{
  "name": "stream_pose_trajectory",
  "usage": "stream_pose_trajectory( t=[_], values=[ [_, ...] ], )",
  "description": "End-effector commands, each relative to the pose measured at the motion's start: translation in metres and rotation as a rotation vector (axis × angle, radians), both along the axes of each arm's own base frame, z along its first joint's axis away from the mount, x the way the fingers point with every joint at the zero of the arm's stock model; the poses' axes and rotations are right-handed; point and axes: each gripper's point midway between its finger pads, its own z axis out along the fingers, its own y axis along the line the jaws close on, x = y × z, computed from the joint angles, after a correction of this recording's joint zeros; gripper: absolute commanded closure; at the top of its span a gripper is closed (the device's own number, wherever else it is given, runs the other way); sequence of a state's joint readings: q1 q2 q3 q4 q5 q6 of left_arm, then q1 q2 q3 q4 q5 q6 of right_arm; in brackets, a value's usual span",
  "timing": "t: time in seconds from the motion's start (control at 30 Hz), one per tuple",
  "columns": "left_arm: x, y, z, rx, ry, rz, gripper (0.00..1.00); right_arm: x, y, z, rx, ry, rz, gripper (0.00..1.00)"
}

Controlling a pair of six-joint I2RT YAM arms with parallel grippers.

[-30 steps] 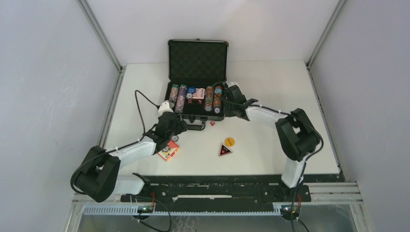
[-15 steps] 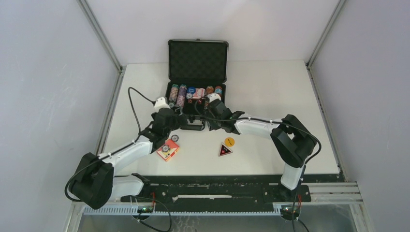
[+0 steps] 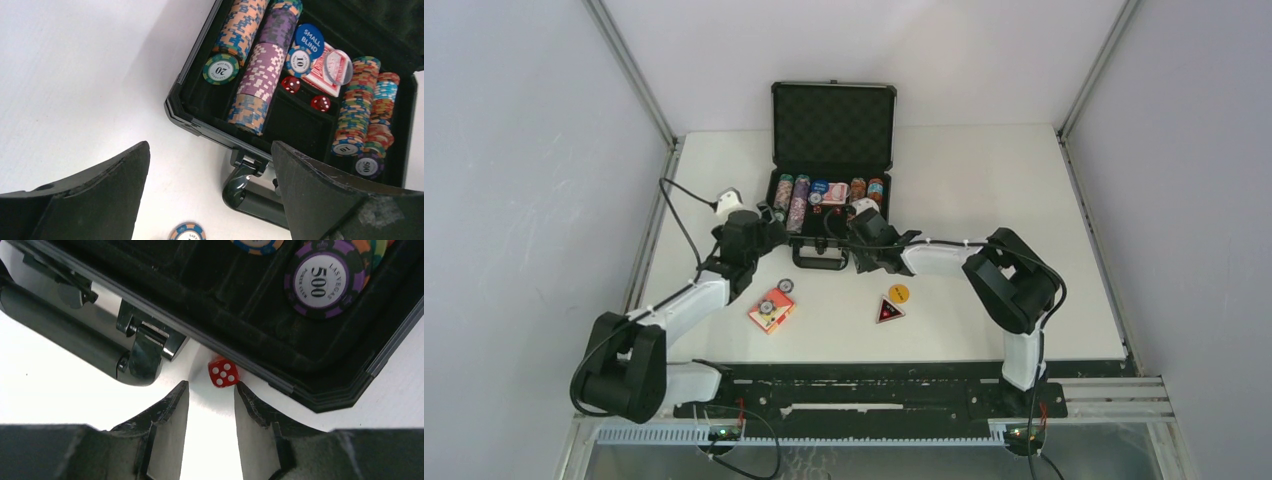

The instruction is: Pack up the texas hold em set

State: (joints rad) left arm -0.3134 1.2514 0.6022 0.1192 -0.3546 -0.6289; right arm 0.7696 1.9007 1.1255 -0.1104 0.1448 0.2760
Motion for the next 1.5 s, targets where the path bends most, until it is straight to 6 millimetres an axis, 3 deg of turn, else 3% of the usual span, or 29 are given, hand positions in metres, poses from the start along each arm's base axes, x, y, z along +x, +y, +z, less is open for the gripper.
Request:
stream_pose_trajectory(
  t=[0.0, 0.33, 0.77, 1.27, 1.37, 1.47],
  values=[
    [0.018, -0.001, 0.012, -0.001, -0.064, -0.008, 0.04, 0.026, 0.015, 0.021, 0.070, -0.061, -0.022, 0.54],
    [0.036, 0.008, 0.008, 0.059, -0.080, 0.026, 0.06, 0.037, 0.014, 0.008, 0.063, -0.052, -0.026, 0.57],
    [0.039, 0.024, -0.002, 0.083, -0.058, 0.065, 0.07, 0.039, 0.006, 0.011, 0.049, -0.048, -0.056, 0.77],
    [0.023, 0.023, -0.014, 0.022, -0.041, 0.066, 0.06, 0.017, 0.010, 0.068, 0.107, -0.109, -0.021, 0.79],
    [0.015, 0.015, -0.023, -0.045, -0.043, 0.051, 0.08, 0.017, 0.014, 0.086, 0.145, -0.130, -0.014, 0.79],
    [0.011, 0.022, -0.025, -0.042, -0.041, 0.091, 0.10, 0.022, 0.020, 0.098, 0.169, -0.151, -0.010, 0.79]
  ],
)
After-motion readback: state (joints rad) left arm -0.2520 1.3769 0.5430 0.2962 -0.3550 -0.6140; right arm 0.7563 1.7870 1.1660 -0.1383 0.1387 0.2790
